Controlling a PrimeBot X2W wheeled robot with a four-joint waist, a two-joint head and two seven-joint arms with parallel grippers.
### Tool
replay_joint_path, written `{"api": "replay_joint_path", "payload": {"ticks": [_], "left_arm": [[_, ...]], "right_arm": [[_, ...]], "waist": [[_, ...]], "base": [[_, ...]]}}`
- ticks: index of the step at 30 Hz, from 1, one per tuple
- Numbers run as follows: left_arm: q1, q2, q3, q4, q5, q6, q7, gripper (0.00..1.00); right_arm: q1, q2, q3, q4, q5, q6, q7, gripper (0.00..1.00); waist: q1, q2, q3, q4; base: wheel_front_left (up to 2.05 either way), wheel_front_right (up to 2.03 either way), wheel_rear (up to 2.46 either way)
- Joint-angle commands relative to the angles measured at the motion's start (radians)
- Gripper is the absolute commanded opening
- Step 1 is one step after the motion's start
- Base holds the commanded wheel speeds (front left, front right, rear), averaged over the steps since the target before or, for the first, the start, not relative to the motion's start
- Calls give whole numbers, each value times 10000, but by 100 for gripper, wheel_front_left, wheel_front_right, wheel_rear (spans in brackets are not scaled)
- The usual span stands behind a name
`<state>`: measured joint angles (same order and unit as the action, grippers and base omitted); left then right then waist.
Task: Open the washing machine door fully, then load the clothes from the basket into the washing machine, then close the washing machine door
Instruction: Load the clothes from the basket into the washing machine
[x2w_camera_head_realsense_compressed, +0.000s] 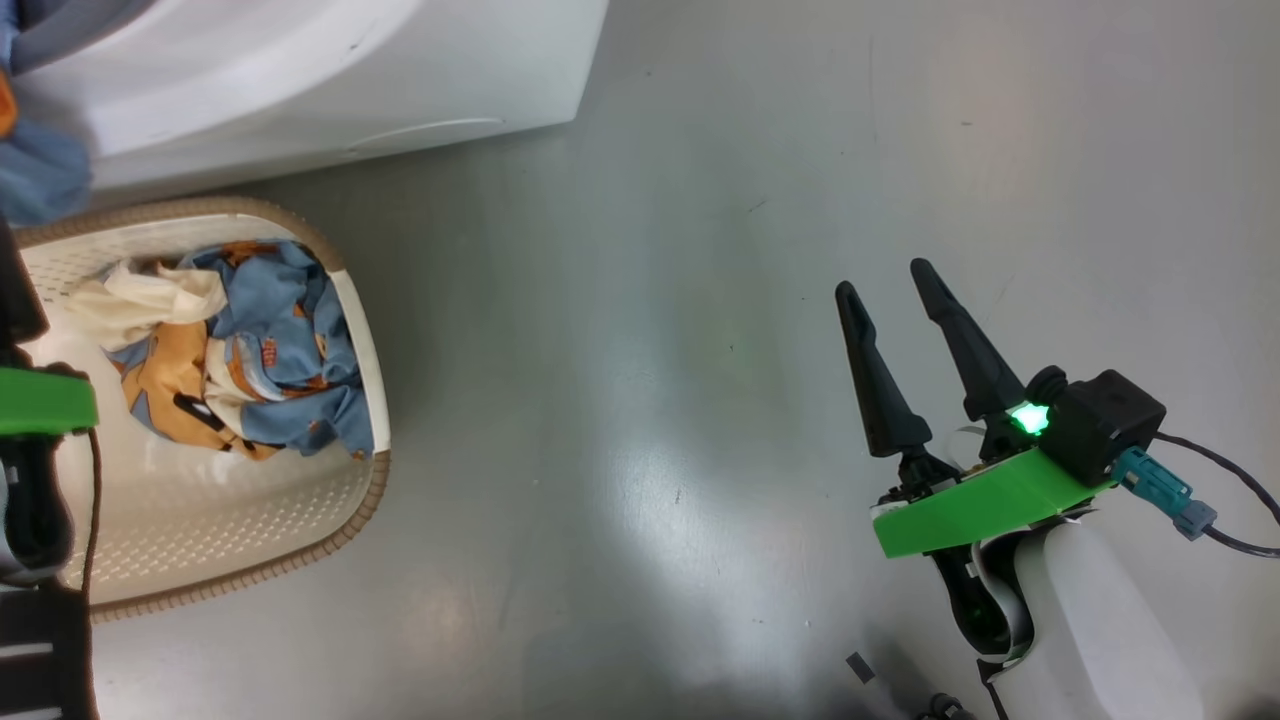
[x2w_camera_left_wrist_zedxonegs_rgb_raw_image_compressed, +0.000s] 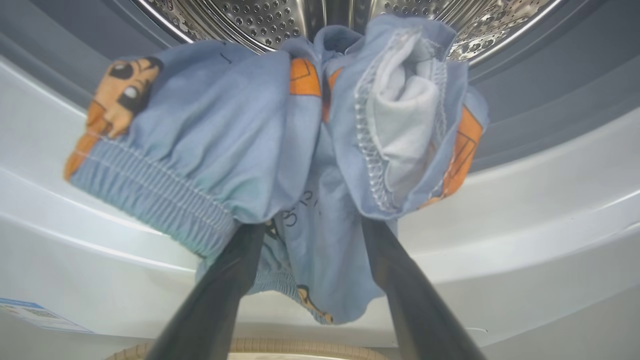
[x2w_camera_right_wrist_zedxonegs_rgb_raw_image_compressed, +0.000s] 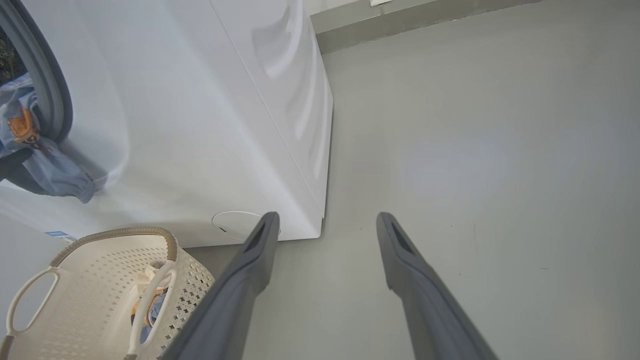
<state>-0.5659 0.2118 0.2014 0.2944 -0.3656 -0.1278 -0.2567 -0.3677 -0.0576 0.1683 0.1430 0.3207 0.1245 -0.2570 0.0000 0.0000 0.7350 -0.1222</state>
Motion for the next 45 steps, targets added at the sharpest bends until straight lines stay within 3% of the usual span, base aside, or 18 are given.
{"api": "replay_joint_path", "payload": {"ticks": [1, 8, 9, 11, 12, 32, 45], "left_arm": [[-24, 504, 299, -72, -118, -7, -51, 100], [-606, 707, 98, 414, -769, -23, -51, 100], [-645, 726, 66, 441, -856, -24, -51, 89], [-677, 819, -54, 409, -927, -25, -51, 5], [-676, 856, -106, 380, -947, -26, -51, 0], [104, 696, 169, -1579, 283, 53, -51, 0], [-1815, 1852, -690, -1838, 239, -3, 1163, 0]], "right_arm": [[309, 74, 266, -168, 164, 62, -48, 100], [224, 74, 293, -103, 204, 62, -48, 100], [216, 74, 292, -92, 211, 62, -48, 100], [203, 74, 288, -72, 233, 62, -48, 100], [198, 74, 276, -63, 240, 62, -48, 100], [183, 74, 270, 165, 349, 62, -48, 100], [144, 74, 409, 122, 648, 62, -48, 100]], "waist": [[0, 0, 47, -3], [0, 0, 184, -26], [0, 0, 190, -26], [0, 0, 190, -25], [0, 0, 186, -18], [0, 0, -227, 170], [0, 0, -103, -112]], "base": [[0, 0, 0], [0, 0, 0], [0, 0, 0], [0, 0, 0], [0, 0, 0], [0, 0, 0], [0, 0, 0]]}}
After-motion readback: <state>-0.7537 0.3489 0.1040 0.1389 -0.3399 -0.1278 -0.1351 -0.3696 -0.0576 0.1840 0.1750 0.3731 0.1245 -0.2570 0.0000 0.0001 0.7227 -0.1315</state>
